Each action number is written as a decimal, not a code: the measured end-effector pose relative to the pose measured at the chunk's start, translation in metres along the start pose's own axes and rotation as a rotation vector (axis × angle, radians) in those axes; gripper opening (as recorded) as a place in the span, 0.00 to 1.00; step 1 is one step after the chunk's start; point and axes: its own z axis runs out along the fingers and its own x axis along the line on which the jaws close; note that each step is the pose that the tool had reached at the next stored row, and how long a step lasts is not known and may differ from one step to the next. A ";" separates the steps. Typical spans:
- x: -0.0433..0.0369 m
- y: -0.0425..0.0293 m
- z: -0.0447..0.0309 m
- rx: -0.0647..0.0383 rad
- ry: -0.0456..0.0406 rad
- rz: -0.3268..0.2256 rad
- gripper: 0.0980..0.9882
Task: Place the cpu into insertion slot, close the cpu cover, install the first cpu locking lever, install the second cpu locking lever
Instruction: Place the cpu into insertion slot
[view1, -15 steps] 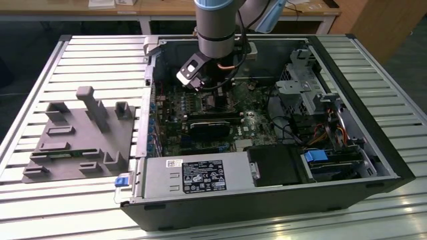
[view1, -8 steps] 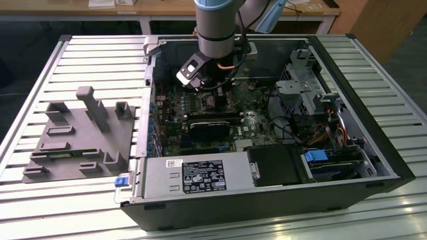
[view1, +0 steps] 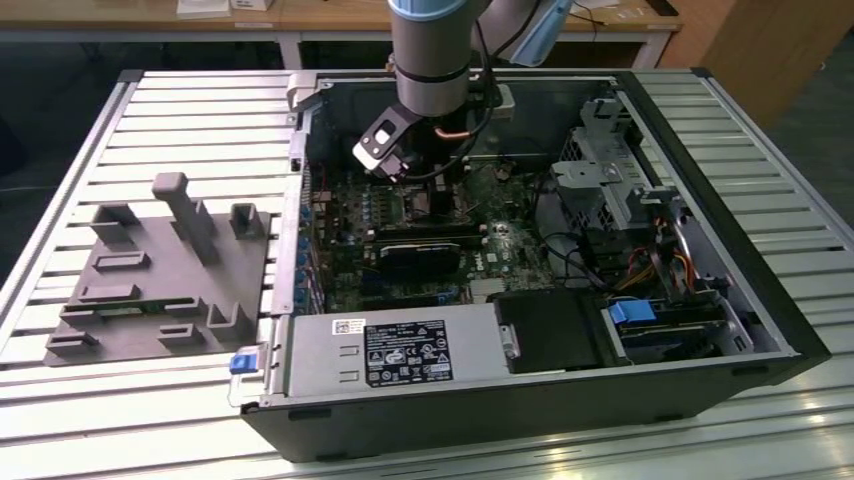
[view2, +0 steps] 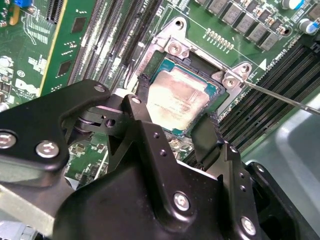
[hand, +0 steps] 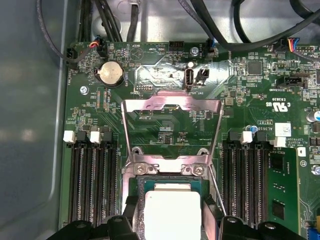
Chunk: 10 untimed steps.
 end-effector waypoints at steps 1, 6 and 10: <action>0.0000 0.0000 0.0000 0.000 0.0045 0.000 0.58; 0.0000 0.0000 -0.0003 0.000 0.0195 0.002 0.58; 0.0000 0.0001 -0.0014 0.000 0.0189 0.002 0.58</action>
